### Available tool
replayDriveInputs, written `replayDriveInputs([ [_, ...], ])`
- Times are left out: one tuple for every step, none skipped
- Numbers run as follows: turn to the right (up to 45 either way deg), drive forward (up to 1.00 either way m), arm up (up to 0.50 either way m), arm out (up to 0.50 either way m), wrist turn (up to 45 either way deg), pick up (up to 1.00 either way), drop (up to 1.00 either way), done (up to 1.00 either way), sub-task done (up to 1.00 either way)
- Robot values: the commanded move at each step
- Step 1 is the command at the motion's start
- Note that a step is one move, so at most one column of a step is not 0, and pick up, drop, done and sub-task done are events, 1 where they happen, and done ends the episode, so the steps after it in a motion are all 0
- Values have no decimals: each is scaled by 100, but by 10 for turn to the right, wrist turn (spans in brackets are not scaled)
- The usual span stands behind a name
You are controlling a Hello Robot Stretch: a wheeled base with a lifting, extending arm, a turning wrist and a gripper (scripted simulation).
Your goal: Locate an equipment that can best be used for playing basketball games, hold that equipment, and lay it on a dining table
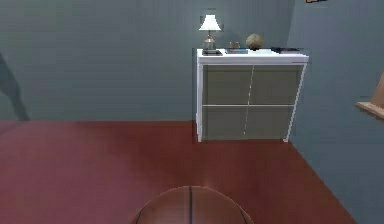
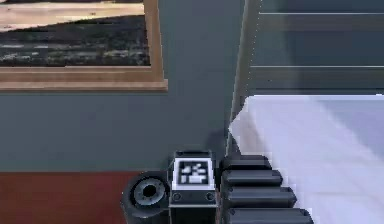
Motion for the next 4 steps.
replayDriveInputs([
  [-450,0,0,0,0,0,0,0,0],
  [-360,0,0,0,0,0,0,0,0],
  [0,100,0,0,0,0,0,0,0],
  [0,100,0,0,0,0,0,0,0],
])
